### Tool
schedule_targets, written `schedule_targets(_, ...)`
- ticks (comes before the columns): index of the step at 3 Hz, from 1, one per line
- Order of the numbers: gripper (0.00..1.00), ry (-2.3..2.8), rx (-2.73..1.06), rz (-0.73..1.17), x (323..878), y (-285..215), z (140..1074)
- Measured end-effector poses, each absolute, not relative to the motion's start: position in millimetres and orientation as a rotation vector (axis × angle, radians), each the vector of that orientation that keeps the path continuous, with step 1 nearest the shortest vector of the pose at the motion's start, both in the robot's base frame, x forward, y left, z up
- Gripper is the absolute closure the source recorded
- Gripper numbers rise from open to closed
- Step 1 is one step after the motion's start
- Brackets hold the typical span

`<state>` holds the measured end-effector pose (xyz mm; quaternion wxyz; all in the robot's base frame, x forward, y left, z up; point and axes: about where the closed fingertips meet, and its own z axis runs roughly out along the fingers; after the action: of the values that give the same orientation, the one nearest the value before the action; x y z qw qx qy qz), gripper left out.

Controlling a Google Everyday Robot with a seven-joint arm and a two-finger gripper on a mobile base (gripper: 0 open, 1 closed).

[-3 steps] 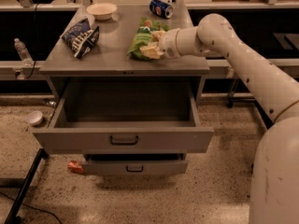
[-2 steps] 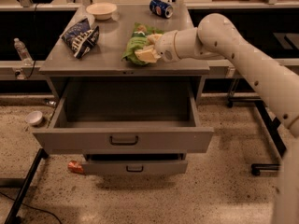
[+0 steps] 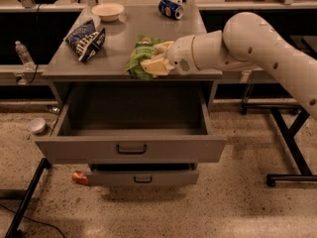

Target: Place green rice chip bag into top drawer

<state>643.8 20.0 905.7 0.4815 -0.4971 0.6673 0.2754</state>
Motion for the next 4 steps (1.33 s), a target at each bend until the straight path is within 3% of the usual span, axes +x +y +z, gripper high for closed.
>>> schedule_targets(2, 1.0, 1.72, -1.14, 0.816, 524, 17, 929)
schedule_targets(3, 1.0, 1.798, -1.036, 0.855, 482, 1, 894)
schedule_targets(4, 1.0, 1.812, -1.0, 0.867, 499, -1, 847)
